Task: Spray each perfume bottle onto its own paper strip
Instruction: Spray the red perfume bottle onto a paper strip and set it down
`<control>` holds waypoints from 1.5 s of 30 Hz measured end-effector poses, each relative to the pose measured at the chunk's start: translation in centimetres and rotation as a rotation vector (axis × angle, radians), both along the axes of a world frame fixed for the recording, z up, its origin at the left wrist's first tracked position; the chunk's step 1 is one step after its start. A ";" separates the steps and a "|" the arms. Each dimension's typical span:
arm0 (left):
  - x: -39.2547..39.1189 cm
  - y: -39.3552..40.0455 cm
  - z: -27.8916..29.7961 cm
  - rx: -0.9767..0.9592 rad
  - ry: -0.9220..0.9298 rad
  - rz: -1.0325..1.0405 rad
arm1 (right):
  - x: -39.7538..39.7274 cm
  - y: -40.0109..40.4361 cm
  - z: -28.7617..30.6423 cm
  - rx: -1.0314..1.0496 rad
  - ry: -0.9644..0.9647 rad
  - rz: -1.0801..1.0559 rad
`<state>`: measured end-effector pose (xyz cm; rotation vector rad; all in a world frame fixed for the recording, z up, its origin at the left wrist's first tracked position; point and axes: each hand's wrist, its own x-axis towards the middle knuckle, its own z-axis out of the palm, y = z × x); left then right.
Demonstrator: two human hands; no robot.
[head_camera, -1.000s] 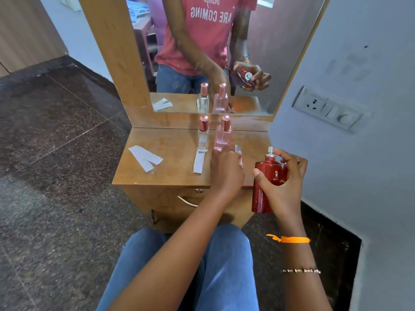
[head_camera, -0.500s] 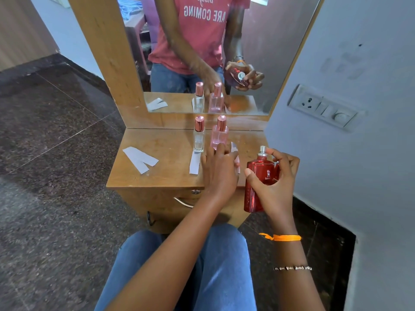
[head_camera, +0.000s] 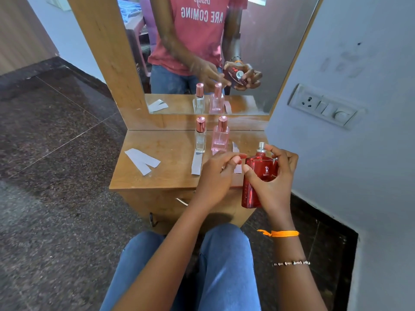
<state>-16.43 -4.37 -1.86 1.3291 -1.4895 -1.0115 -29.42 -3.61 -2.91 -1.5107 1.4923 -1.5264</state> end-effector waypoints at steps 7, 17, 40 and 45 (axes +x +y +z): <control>2.4 2.2 -0.2 0.251 0.446 -0.338 | 1.4 0.0 0.8 0.042 0.037 0.015; 2.0 2.4 -0.5 0.072 0.297 -0.049 | 3.0 0.8 2.5 0.081 -0.125 0.194; 5.3 3.3 1.1 0.131 0.269 -0.112 | -0.7 -0.1 9.2 0.192 0.261 0.759; 6.3 3.2 1.8 0.180 0.220 -0.213 | -0.8 -0.5 10.3 0.218 0.392 0.821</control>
